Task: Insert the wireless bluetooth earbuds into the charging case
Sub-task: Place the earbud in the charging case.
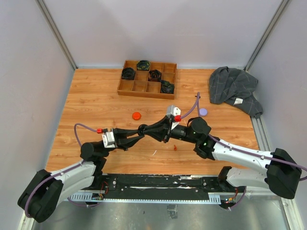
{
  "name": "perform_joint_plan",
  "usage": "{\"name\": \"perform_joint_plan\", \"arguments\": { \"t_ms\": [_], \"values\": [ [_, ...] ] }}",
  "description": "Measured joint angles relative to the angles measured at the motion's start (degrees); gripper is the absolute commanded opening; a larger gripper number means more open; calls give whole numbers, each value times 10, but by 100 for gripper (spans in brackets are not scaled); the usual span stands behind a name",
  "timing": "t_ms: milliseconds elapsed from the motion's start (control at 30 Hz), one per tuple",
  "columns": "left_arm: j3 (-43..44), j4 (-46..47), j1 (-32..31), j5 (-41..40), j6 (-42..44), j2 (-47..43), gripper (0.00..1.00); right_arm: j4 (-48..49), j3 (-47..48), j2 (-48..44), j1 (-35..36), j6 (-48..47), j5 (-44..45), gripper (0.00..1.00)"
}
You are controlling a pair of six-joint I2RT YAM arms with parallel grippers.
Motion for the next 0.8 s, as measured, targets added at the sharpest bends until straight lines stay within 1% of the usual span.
{"name": "perform_joint_plan", "arguments": {
  "t_ms": [233, 800],
  "values": [
    [0, 0, 0, -5, -8, -5, 0, 58, -20, 9, 0, 15, 3, 14],
    [-1, -6, 0, -32, -16, -24, 0, 152, -45, 36, 0, 22, 5, 23]
  ]
}}
